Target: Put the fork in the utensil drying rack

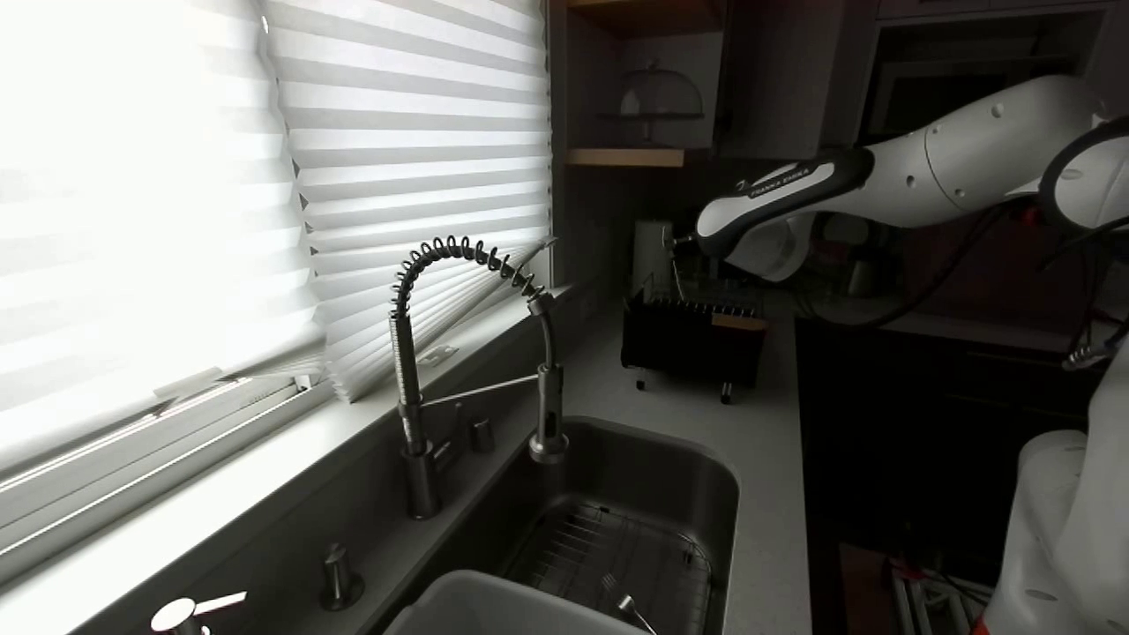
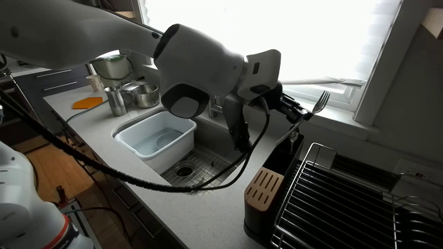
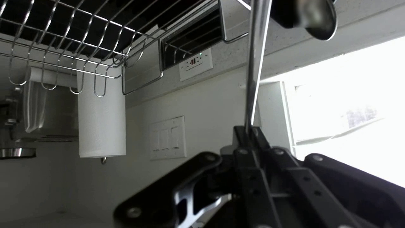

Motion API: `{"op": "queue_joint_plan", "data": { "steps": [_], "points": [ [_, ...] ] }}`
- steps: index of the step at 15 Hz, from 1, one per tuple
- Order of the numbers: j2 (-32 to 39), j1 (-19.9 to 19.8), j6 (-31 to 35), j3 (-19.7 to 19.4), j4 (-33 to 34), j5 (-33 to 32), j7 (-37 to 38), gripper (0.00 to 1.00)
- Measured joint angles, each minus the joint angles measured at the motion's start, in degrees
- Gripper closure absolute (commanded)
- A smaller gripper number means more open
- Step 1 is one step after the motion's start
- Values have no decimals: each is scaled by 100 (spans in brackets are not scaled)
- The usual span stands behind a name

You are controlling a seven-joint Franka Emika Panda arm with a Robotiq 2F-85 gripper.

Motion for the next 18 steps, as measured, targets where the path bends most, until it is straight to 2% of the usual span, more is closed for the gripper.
{"op": "queue_joint_plan", "data": {
  "steps": [10, 15, 18],
  "points": [
    [539, -58, 281, -162, 40, 315, -4, 98],
    [595, -59, 689, -161, -158, 315, 6, 98],
    [655, -455, 857, 146, -365, -407, 828, 98]
  ]
}}
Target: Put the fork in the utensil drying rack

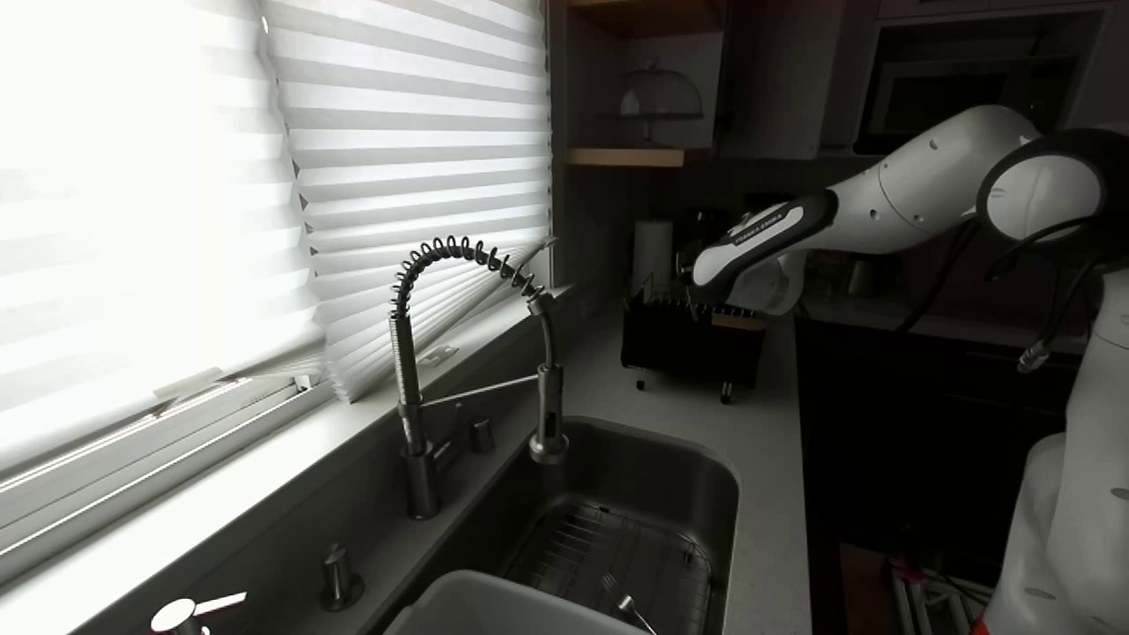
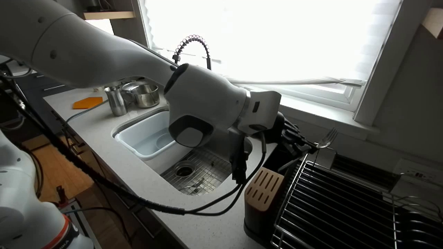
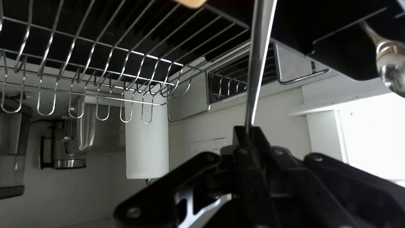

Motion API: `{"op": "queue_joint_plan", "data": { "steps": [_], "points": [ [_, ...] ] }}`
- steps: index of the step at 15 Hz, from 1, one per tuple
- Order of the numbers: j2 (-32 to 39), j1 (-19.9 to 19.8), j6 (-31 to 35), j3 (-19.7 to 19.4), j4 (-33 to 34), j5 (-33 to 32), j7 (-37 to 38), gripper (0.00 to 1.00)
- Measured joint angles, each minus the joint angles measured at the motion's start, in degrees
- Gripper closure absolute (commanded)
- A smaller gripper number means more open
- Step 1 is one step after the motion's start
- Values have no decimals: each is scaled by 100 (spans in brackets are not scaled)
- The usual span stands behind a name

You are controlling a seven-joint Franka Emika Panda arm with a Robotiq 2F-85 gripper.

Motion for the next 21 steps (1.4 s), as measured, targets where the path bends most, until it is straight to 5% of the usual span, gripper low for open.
{"op": "queue_joint_plan", "data": {
  "steps": [12, 13, 21],
  "points": [
    [20, 28, 19, 85, -282, 12, 82, 94],
    [20, 36, 19, 85, -292, 12, 82, 74],
    [-6, 62, 24, 95, -312, 12, 77, 16]
  ]
}}
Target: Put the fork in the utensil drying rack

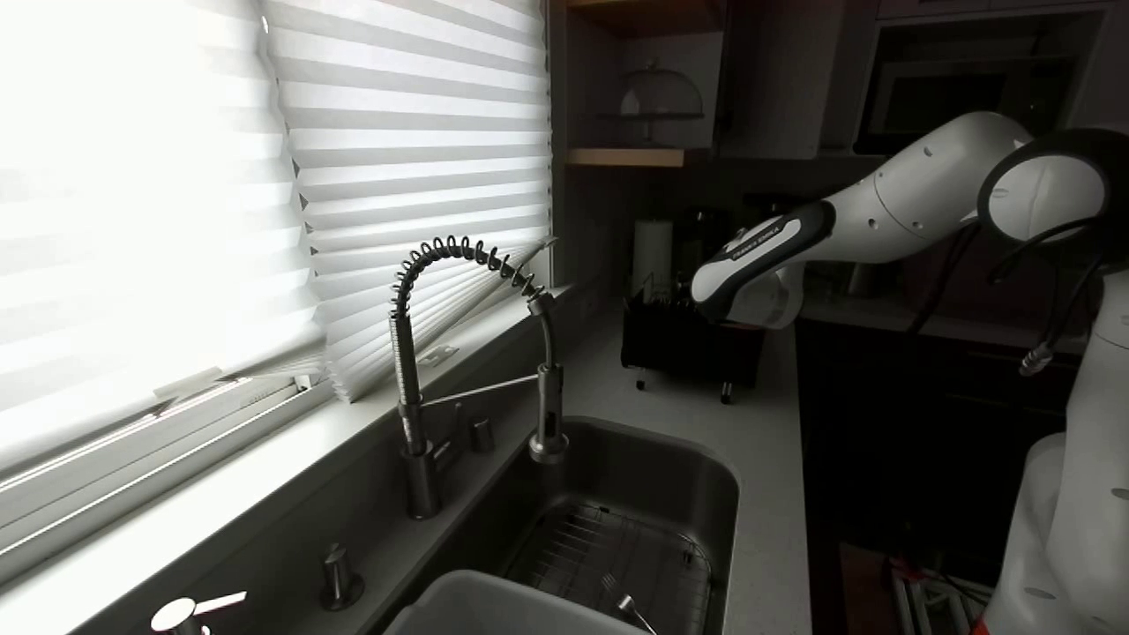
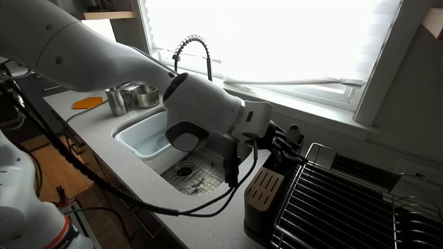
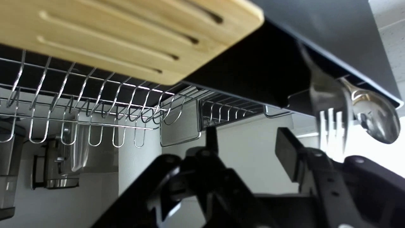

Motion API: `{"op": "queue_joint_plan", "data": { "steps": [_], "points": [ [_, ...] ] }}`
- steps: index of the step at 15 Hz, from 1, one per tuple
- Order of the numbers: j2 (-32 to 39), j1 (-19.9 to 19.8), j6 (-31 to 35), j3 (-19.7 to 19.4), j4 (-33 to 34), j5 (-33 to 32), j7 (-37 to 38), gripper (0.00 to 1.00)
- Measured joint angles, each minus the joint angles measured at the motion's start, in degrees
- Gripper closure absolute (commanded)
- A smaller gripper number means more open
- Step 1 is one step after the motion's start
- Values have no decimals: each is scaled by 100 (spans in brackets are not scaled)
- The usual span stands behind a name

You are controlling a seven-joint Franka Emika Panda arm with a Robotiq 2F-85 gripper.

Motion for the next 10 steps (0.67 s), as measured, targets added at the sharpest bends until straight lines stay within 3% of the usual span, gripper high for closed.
{"op": "queue_joint_plan", "data": {
  "steps": [3, 7, 10],
  "points": [
    [-73, 13, 0, 16, 0, -3, -11, 0],
    [-247, -282, -157, 188, 33, -550, 372, 0],
    [-507, -476, -632, 297, 124, -857, 588, 0]
  ]
}}
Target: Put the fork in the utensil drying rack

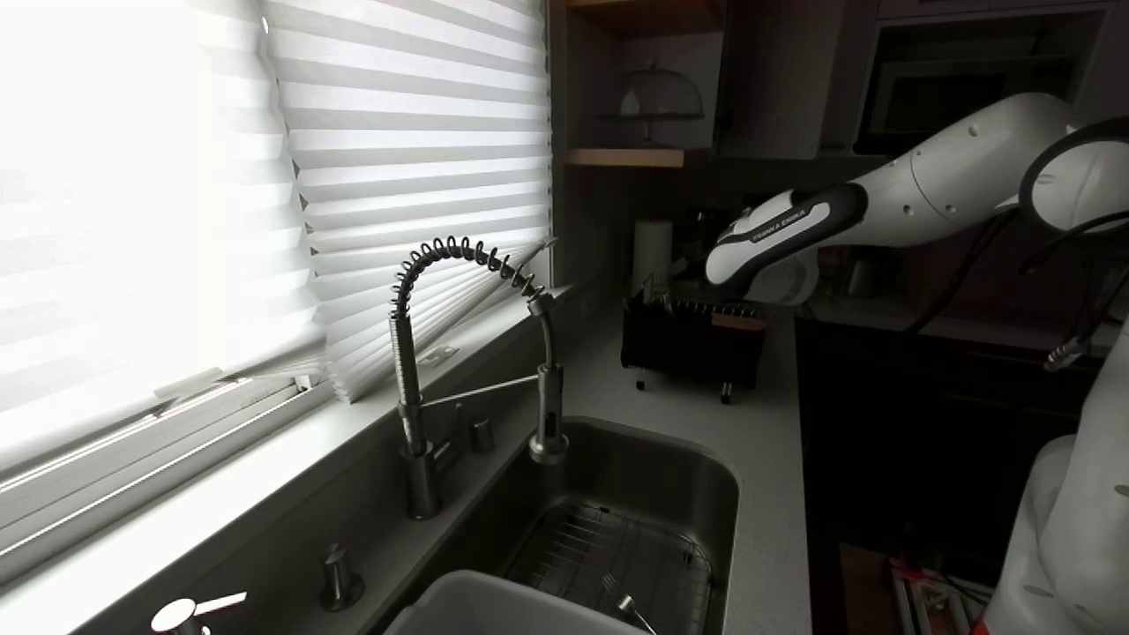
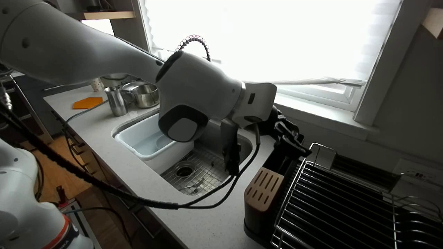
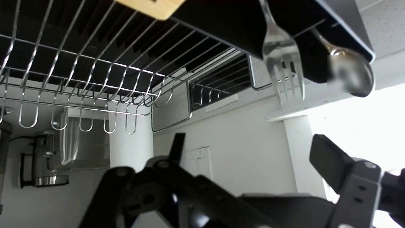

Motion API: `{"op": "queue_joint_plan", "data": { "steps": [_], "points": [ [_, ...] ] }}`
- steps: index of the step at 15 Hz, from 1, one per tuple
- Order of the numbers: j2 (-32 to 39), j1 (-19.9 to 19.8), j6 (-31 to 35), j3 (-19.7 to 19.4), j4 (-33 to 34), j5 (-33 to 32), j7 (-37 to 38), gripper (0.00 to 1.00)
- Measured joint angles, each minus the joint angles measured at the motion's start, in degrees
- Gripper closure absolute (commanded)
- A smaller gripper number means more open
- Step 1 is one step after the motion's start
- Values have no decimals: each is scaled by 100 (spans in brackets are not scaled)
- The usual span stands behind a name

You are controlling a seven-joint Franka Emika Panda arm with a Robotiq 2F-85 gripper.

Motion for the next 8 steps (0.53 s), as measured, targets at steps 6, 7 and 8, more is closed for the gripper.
{"op": "queue_joint_plan", "data": {
  "steps": [6, 7, 8],
  "points": [
    [-591, -329, -1459, 230, 382, -835, 682, 0],
    [-665, -431, -1670, 321, 453, -1108, 947, 0],
    [-734, -528, -1884, 421, 530, -1377, 1221, 0]
  ]
}}
